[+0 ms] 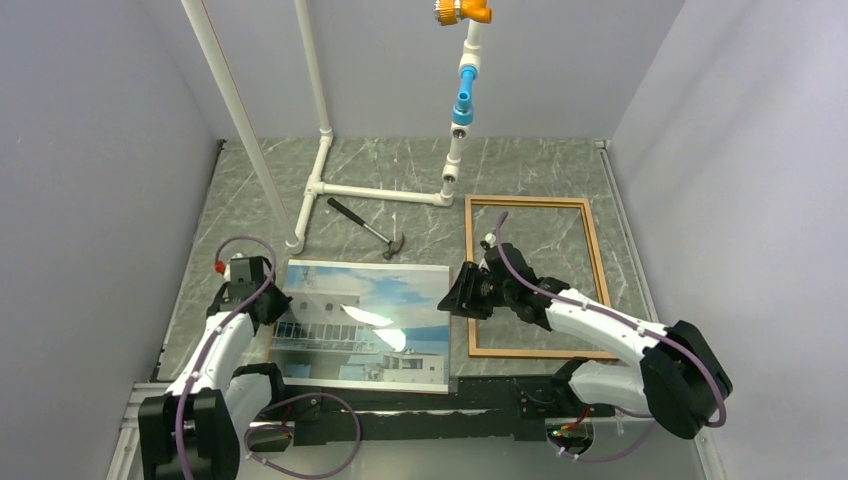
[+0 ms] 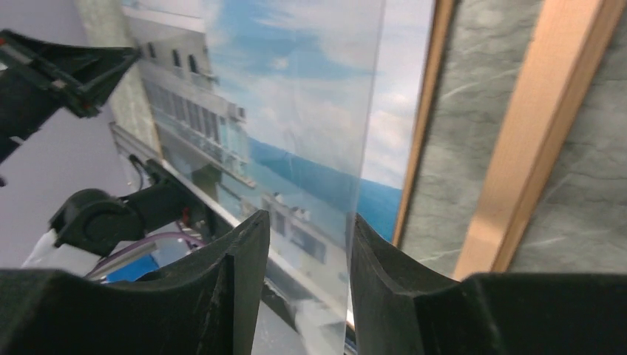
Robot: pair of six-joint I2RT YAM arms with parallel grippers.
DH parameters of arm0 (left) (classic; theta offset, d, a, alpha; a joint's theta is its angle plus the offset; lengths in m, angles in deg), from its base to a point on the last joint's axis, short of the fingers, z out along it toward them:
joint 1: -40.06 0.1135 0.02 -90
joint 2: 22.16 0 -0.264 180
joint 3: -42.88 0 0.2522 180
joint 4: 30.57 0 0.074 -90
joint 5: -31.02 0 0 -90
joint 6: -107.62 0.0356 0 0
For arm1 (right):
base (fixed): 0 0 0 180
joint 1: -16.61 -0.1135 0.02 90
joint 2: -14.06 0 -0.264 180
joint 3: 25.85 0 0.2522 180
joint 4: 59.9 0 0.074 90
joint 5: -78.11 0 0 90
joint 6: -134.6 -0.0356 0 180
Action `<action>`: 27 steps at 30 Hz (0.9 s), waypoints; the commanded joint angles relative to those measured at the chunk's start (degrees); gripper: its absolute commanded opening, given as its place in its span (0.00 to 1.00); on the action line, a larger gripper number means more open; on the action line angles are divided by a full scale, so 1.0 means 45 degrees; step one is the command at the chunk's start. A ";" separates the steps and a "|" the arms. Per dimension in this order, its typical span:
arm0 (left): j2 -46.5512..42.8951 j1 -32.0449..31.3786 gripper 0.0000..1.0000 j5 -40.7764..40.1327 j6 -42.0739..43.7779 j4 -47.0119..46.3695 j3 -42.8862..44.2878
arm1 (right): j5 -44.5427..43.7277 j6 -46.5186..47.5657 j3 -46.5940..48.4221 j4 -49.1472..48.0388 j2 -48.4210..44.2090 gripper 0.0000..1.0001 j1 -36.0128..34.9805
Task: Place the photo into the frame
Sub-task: Move the photo frame item to the center of the board.
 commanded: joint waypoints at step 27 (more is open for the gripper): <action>0.0483 -0.5587 0.00 0.2529 -0.1331 -0.0416 0.0806 | -0.4876 0.1679 0.0897 0.7936 -0.4205 0.95 0.2526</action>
